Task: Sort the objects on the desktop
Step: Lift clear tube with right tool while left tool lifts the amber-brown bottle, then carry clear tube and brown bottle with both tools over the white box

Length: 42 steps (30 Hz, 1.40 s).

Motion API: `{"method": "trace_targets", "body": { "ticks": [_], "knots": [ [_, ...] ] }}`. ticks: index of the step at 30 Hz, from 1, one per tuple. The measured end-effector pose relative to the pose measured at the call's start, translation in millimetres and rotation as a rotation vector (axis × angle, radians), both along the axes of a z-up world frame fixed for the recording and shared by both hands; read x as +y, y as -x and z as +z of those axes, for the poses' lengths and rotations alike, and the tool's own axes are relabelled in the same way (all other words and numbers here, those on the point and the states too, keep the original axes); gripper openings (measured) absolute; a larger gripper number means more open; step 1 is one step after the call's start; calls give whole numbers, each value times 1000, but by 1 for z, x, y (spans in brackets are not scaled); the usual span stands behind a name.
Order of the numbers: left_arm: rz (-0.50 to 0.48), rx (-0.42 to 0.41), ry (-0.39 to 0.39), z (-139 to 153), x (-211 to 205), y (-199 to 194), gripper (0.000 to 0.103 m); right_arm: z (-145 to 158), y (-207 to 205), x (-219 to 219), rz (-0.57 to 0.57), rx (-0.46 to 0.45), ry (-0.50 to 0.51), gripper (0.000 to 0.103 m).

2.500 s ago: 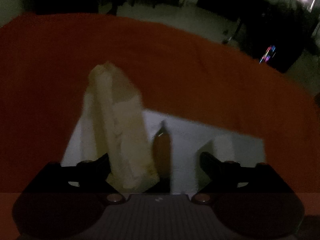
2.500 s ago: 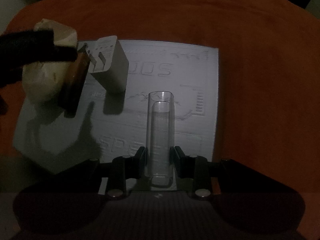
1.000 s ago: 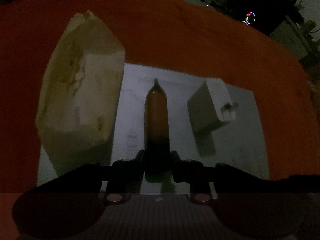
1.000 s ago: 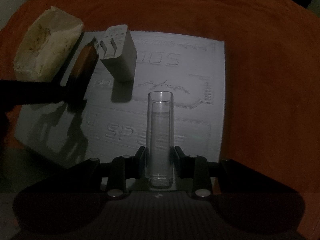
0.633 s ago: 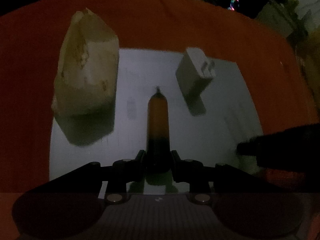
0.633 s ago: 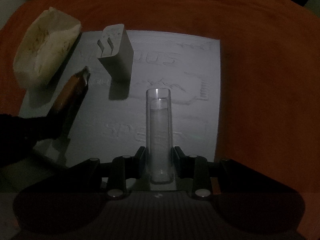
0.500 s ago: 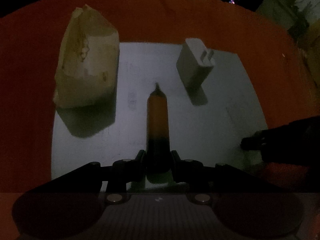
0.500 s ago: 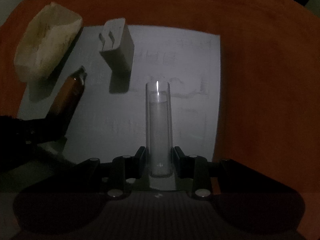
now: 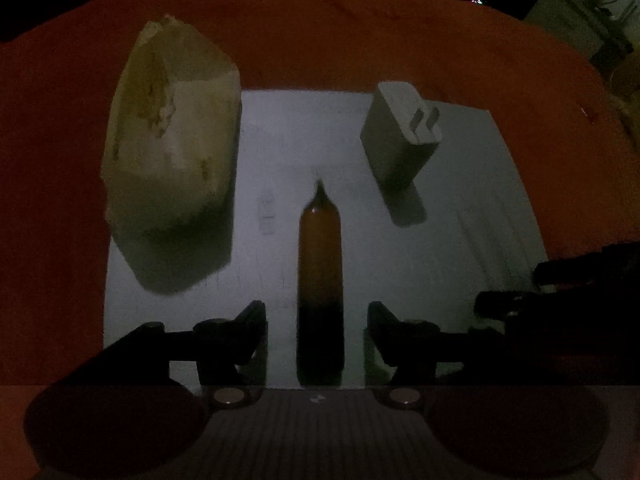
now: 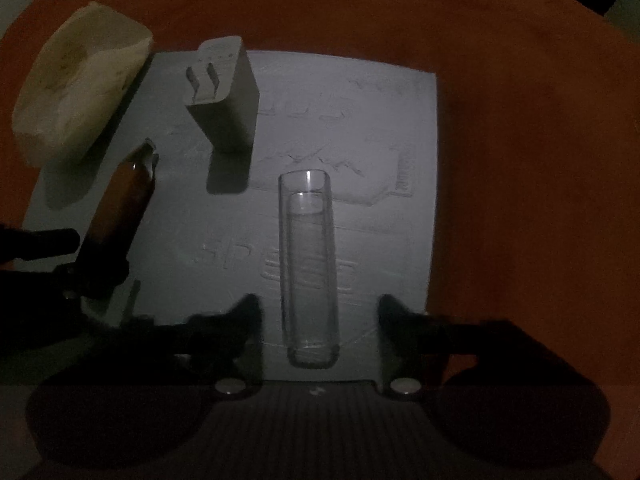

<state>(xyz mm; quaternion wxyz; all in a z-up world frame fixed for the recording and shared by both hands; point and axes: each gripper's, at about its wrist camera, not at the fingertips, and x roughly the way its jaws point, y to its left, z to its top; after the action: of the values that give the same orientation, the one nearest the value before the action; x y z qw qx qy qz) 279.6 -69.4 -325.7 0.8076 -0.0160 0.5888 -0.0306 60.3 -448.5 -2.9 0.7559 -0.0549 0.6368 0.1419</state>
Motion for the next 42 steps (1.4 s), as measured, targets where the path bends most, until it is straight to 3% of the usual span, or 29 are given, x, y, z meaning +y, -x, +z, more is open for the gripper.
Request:
{"method": "trace_targets", "body": {
  "ticks": [2,7,9,10,11,12,14,22,30,42],
  "knots": [
    [-11,-6,-22,0,-3,-3,67,-1,-1,1,4,-1,8,74],
    [3,60,-21,-10,-3,-16,69,-2,-4,5,28,5,24,72],
    [4,61,-9,-11,-2,-18,66,-2,-3,7,42,-7,40,58],
    [-5,62,-9,-11,-3,-19,57,-2,-2,8,52,-14,41,52],
    [-21,60,-12,-12,-5,-19,44,-1,-2,8,61,-18,36,39],
    [-35,50,-24,-12,-6,-19,39,0,-1,9,71,-18,32,32],
    [-32,18,-37,-12,-7,-17,21,0,0,11,96,-23,30,32],
    [-14,-22,40,-8,3,-12,21,3,1,10,90,-39,-15,31],
    [0,-27,59,3,11,-6,21,11,1,9,73,-56,-29,31],
    [-3,-82,99,39,9,7,21,53,6,6,41,-130,-72,31]
  ]
}}
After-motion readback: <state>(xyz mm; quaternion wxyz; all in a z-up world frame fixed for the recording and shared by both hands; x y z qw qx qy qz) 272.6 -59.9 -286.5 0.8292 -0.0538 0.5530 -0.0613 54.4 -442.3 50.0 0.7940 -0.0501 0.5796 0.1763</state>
